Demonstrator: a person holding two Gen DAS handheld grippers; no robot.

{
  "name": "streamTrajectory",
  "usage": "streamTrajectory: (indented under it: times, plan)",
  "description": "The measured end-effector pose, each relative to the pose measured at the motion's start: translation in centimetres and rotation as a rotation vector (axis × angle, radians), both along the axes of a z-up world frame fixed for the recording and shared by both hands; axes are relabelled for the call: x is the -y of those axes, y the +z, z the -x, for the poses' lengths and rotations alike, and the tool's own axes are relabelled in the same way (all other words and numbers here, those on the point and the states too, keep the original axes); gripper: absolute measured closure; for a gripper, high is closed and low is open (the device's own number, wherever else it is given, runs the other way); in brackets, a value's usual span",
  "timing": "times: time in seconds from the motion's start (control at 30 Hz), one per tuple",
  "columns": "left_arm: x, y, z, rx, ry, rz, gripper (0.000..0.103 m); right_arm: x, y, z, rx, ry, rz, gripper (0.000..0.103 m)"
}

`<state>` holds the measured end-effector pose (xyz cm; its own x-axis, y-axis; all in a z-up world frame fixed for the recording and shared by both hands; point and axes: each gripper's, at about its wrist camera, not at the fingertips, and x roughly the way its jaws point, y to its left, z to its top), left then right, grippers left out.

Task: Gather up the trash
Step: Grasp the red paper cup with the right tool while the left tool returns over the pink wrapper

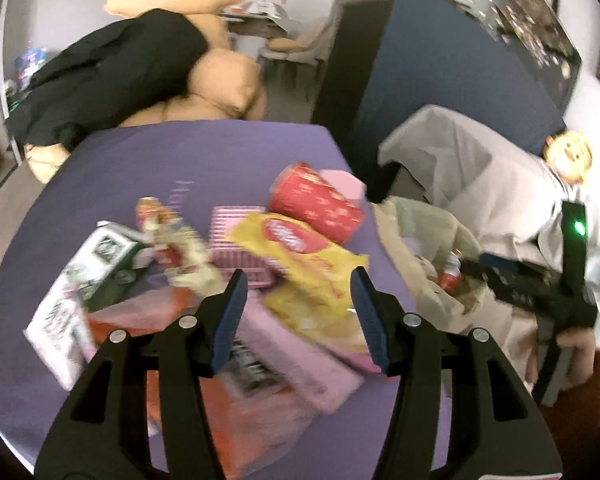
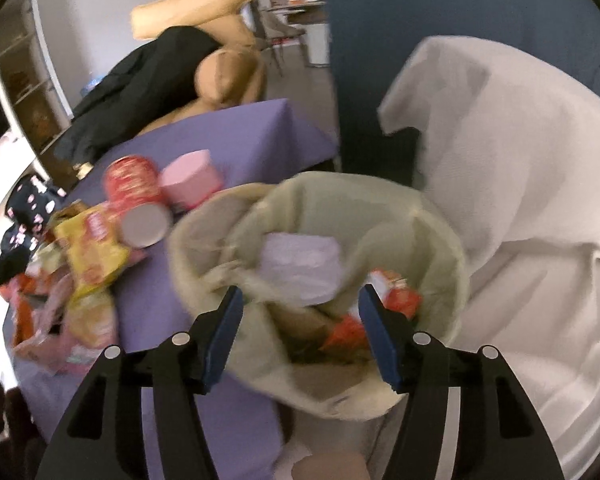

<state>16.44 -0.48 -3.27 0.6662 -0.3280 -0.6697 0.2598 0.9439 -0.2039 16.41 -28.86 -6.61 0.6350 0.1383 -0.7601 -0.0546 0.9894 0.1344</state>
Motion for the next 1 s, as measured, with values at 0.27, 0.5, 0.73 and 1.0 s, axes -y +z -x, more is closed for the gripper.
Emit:
streamTrajectory:
  times: [0.27, 0.5, 0.73, 1.0]
  plan:
    - [-6.8, -0.3, 1.6, 0.013, 0.139, -0.022, 0.052, -7.0, 0.1, 1.8, 0.005, 0.137, -0.118, 0.046]
    - [-11.8, -1.8, 3.0, -0.024, 0.232, 0.016, 0.052, -11.4, -2.2, 2.0, -0.073, 0.237, -0.174, 0.046]
    - [-15.1, -3.0, 3.5, -0.049, 0.295, 0.059, 0.052, -12.0, -2.5, 1.6, -0.092, 0.233, -0.185, 0.046]
    - [-15.4, -3.9, 2.8, -0.053, 0.238, 0.110, 0.052, -13.0, -2.7, 2.1, -0.077, 0.277, -0.081, 0.046]
